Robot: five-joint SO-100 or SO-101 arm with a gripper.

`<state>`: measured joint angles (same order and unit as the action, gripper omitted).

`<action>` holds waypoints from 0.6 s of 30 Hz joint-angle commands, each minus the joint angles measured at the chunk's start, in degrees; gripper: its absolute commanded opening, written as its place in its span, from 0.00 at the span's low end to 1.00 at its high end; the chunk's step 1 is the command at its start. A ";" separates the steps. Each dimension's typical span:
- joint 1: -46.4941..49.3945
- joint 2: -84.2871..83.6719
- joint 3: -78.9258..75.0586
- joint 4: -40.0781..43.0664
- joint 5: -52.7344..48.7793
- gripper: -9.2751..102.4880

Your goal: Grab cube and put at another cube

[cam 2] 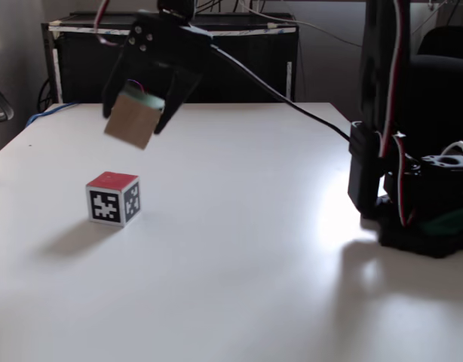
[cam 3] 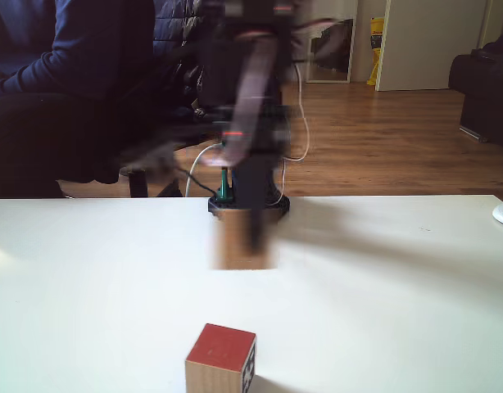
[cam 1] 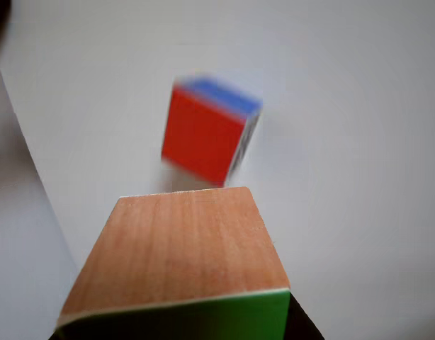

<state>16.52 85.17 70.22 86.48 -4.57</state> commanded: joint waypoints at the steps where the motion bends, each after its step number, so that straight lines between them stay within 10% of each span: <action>1: 5.10 2.64 -1.23 -0.62 -1.67 0.16; 18: -0.79 -4.83 -5.54 -1.32 2.72 0.17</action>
<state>17.67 80.24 68.55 85.96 -2.64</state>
